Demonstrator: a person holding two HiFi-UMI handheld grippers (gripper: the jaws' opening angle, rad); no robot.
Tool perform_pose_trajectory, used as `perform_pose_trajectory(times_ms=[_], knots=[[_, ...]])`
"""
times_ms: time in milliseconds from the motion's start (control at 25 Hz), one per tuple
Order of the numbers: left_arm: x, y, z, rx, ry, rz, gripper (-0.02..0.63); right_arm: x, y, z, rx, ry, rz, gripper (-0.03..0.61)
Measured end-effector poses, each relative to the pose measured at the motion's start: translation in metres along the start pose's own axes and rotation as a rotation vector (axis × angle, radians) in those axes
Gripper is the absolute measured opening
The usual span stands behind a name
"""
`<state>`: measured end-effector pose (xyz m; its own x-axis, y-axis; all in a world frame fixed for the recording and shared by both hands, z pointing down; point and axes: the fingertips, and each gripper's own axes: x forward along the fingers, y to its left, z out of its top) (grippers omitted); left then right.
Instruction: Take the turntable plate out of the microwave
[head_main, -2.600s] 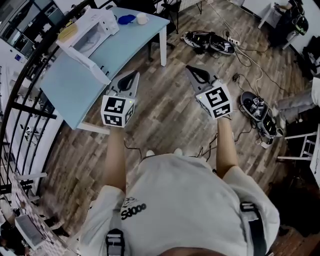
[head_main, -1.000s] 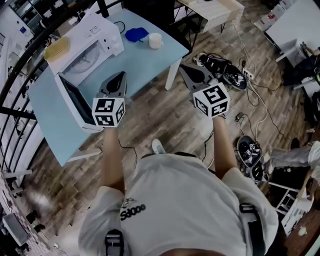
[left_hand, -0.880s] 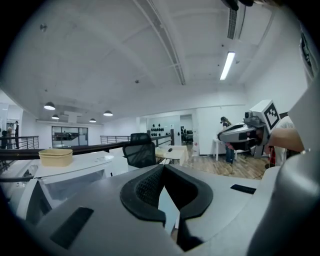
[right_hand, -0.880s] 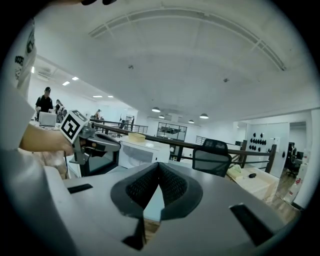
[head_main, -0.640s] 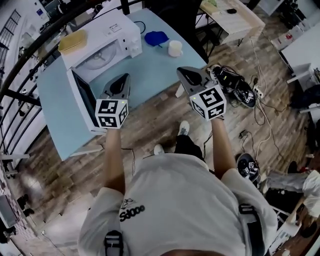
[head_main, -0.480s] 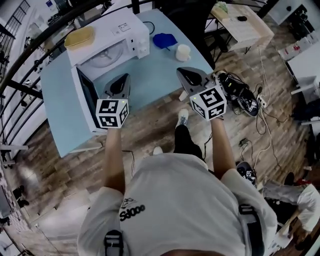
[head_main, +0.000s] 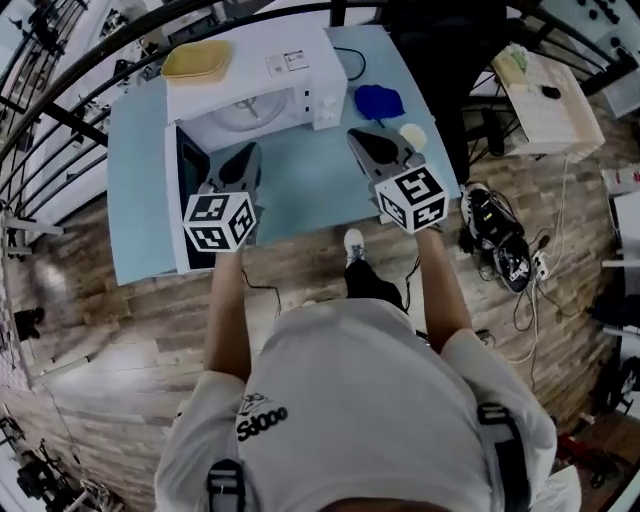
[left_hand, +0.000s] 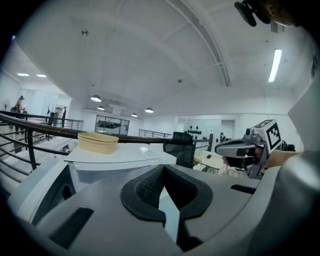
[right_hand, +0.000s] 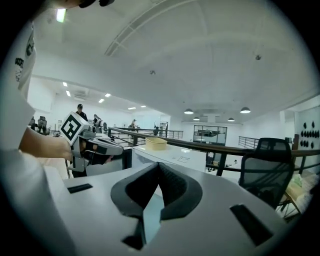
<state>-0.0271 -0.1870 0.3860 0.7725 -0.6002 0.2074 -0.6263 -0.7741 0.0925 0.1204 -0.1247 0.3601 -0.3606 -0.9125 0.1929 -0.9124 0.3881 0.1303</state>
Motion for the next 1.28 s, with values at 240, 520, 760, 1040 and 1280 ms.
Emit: perform_pose_trajectory(times_ms=[240,520,760,1040,1280], knots=[[0.023,0.030,-0.007,-0.032,0.030,0.177,0.017,0.063,-0.009,0.000,0.089,-0.018,0.225,-0.002],[0.039,0.055,-0.008,-0.158,-0.014,0.326,0.017,0.118,-0.004,-0.015,0.007,0.038,0.434,-0.002],[0.043,0.085,-0.020,-0.274,-0.072,0.423,0.017,0.158,0.011,-0.030,-0.111,0.038,0.541,-0.002],[0.050,0.124,-0.048,-0.449,-0.102,0.429,0.017,0.202,0.040,-0.042,-0.058,0.068,0.626,-0.002],[0.071,0.164,-0.084,-0.563,-0.067,0.400,0.018,0.251,0.057,-0.059,-0.021,0.112,0.591,-0.002]])
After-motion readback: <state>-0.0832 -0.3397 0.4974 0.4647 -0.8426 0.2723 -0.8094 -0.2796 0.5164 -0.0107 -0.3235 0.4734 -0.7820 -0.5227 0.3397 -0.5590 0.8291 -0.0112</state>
